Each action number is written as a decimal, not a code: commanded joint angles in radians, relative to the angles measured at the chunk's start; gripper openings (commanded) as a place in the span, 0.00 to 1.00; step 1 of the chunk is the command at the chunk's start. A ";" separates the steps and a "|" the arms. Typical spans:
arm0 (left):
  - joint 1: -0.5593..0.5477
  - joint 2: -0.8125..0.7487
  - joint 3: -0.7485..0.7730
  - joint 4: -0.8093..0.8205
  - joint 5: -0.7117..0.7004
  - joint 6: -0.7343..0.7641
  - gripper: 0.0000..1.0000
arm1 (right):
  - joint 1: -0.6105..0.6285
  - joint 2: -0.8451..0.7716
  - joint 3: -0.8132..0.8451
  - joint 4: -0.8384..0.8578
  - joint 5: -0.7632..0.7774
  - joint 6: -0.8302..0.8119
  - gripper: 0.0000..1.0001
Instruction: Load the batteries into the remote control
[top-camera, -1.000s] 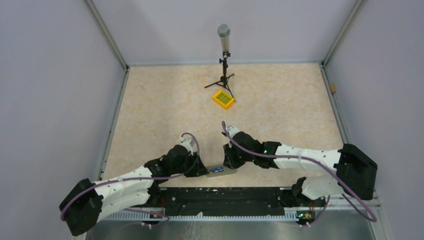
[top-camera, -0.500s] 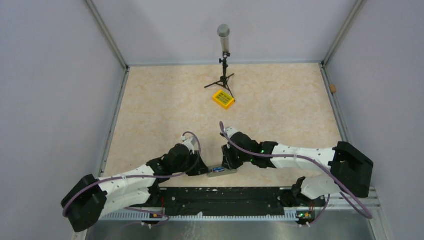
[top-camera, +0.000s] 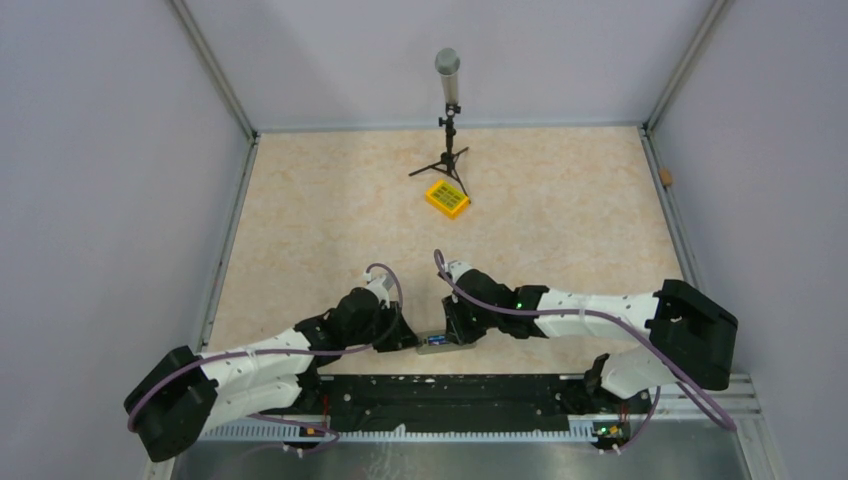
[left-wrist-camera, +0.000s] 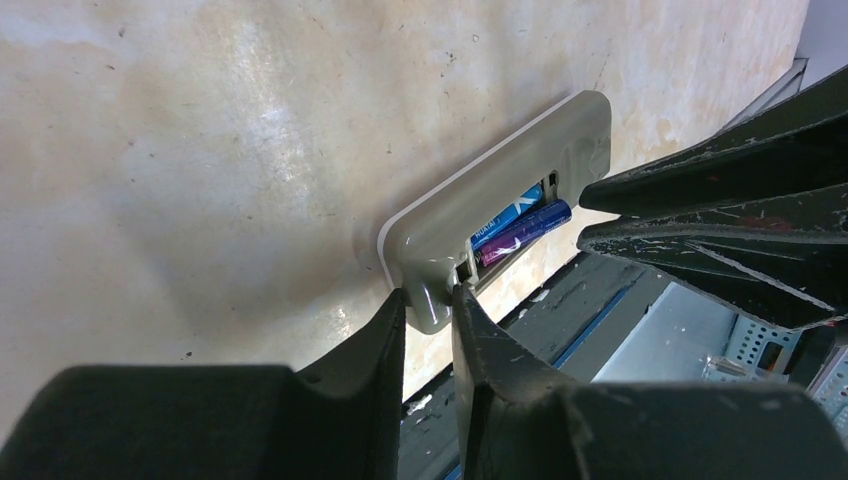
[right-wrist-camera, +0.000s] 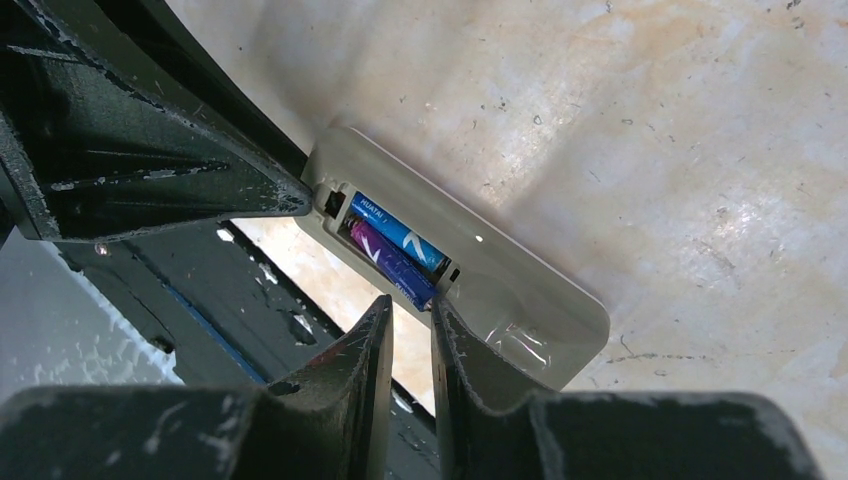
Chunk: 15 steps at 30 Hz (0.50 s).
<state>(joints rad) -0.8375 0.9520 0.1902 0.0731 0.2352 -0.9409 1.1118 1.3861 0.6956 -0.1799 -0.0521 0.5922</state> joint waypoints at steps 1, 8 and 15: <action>0.000 0.000 -0.010 0.055 0.025 -0.005 0.23 | 0.015 0.003 0.039 0.007 0.001 0.023 0.19; 0.000 -0.004 -0.012 0.057 0.029 -0.006 0.22 | 0.016 0.004 0.033 -0.006 0.000 0.047 0.17; 0.000 0.001 -0.012 0.061 0.032 -0.007 0.22 | 0.020 0.008 0.029 0.006 -0.015 0.060 0.14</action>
<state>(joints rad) -0.8375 0.9516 0.1875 0.0769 0.2462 -0.9413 1.1172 1.3861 0.6956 -0.1879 -0.0551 0.6334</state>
